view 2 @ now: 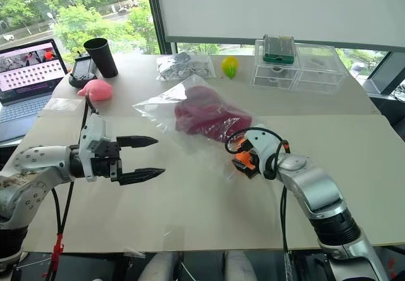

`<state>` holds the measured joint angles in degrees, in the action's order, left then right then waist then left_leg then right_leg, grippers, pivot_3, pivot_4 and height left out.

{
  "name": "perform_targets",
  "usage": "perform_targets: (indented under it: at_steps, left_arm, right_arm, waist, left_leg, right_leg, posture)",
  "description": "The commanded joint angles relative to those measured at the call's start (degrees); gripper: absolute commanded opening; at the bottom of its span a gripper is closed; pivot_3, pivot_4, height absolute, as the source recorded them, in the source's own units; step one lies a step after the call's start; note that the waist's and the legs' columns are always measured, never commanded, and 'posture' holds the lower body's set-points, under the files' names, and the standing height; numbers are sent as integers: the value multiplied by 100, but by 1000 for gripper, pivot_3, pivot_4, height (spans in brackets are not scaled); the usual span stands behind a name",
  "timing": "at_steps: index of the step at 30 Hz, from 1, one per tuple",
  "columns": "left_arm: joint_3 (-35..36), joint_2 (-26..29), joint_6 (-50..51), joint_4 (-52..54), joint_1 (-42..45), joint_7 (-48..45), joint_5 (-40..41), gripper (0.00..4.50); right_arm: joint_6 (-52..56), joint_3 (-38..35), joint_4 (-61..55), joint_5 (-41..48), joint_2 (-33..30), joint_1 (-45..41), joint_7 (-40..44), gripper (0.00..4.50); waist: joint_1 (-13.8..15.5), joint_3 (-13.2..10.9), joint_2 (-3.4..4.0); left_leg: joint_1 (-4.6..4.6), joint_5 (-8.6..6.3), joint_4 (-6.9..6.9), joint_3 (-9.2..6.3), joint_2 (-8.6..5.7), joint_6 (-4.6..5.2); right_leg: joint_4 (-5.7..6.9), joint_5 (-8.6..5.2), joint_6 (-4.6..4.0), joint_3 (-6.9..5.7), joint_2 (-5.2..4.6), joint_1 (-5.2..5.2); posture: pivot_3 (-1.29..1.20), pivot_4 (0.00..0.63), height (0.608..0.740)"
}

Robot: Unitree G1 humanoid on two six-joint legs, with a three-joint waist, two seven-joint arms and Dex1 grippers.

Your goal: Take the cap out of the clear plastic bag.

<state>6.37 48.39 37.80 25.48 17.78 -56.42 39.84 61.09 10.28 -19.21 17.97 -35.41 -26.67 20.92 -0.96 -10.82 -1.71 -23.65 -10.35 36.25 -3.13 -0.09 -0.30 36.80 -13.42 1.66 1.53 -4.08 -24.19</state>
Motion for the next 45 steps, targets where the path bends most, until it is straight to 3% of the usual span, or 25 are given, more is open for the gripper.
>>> perform_targets:
  at_steps: [1,2,6,13,16,20,24,31,34,40,45]
  left_arm:
    - [184,28,16,206,14,64,123,4500]
    - [181,34,14,209,15,72,132,4500]
    - [192,54,26,221,37,110,182,4500]
    - [250,50,154,278,107,222,354,4500]
    - [239,81,148,274,105,227,343,4500]
    - [230,78,184,322,110,274,360,4500]
    - [293,70,224,357,65,334,391,4500]
    - [234,54,217,384,110,403,337,4500]
    - [254,63,215,415,75,430,339,4500]
    - [353,4,301,660,-77,627,467,4500]
    - [406,-32,369,854,-215,802,552,4500]
  right_arm:
    - [82,10,193,-212,69,40,-90,4458]
    - [58,23,217,-254,80,37,-82,4458]
    - [-86,27,292,-452,84,21,-109,3460]
    - [-327,107,400,-699,122,30,9,1068]
    - [-368,138,438,-797,156,29,6,336]
    - [-481,-29,618,-932,318,-47,-137,336]
    - [-562,-1216,975,-707,905,-853,-663,336]
    - [-1239,-1863,2218,-859,1032,-2041,-1100,336]
    - [-1952,-1734,3570,-1209,821,-2671,-1235,336]
    - [-4896,-1211,8495,-2269,520,-4342,-2078,336]
    - [-5434,-1269,9567,-2500,390,-4285,-2310,336]
  waist:
    - [1,0,0]
    - [1,0,-1]
    - [0,3,-4]
    - [-5,6,-10]
    - [-6,9,-13]
    - [-11,18,-28]
    - [-44,20,-32]
    - [-43,18,-29]
    - [-76,18,-28]
    - [-173,17,-29]
    - [-178,17,-29]
  left_leg:
    - [4,0,0,0,0,0]
    - [9,0,0,0,0,0]
    - [16,0,0,2,0,0]
    - [19,0,0,4,0,0]
    - [24,0,-1,7,1,0]
    - [31,0,-1,12,3,0]
    - [35,0,0,19,7,0]
    - [29,-1,-13,23,8,0]
    - [31,-1,-14,28,7,1]
    - [36,0,-19,41,5,1]
    - [29,-1,-38,43,4,2]
  right_leg:
    - [1,0,0,0,0,3]
    - [1,0,0,1,0,6]
    - [1,0,0,1,1,12]
    - [2,0,0,5,1,13]
    - [5,0,0,10,3,15]
    - [7,0,0,16,6,17]
    - [8,10,-3,32,15,12]
    - [9,31,-39,40,20,-2]
    - [9,34,-43,45,19,-1]
    - [0,37,-47,58,20,0]
    - [-12,36,-47,68,18,-5]
  posture:
    - [0,150,740]
    - [0,150,740]
    - [0,150,740]
    - [0,150,740]
    - [0,150,740]
    - [0,150,740]
    - [0,150,740]
    - [0,150,740]
    - [0,150,740]
    - [0,150,740]
    - [0,150,740]
